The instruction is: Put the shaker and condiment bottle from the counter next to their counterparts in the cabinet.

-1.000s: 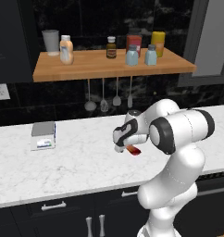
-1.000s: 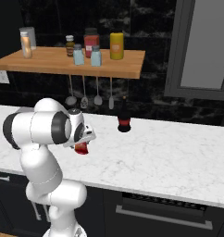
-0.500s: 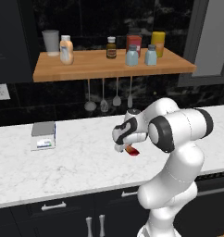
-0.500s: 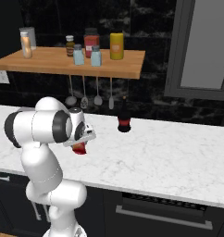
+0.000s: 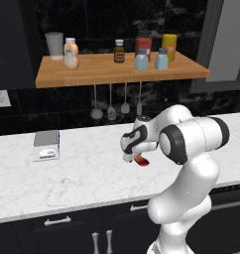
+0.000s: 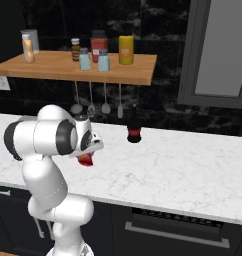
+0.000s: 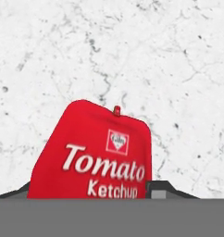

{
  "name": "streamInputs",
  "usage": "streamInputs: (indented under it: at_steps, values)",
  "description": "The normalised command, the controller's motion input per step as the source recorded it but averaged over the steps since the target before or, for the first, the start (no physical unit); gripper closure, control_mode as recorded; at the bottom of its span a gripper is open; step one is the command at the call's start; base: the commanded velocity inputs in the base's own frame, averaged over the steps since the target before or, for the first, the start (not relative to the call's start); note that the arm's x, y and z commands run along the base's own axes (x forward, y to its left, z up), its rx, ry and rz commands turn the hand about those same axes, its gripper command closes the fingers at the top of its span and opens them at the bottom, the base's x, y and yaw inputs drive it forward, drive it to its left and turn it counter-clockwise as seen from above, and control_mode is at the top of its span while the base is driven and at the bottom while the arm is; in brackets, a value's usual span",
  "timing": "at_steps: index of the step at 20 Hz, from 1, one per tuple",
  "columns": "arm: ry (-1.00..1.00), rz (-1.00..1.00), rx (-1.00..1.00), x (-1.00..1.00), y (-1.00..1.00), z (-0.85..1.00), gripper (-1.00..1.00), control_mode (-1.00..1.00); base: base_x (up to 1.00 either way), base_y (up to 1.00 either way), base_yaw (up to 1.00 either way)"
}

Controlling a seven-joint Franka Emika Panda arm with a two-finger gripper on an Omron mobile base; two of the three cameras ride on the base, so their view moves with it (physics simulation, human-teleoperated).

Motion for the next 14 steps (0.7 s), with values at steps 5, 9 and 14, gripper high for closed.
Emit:
streamInputs:
  at_steps: [5, 9, 14]
  values:
    - [0.00, 0.00, 0.00, 0.00, 0.00, 0.33, 1.00, -1.00, 0.00, 0.00, 0.00]
    - [0.00, 0.00, 0.00, 0.00, 0.00, 0.42, 1.00, -1.00, 0.00, 0.00, 0.00]
    - [0.00, 0.00, 0.00, -0.03, 0.03, 0.50, 1.00, -1.00, 0.00, 0.00, 0.00]
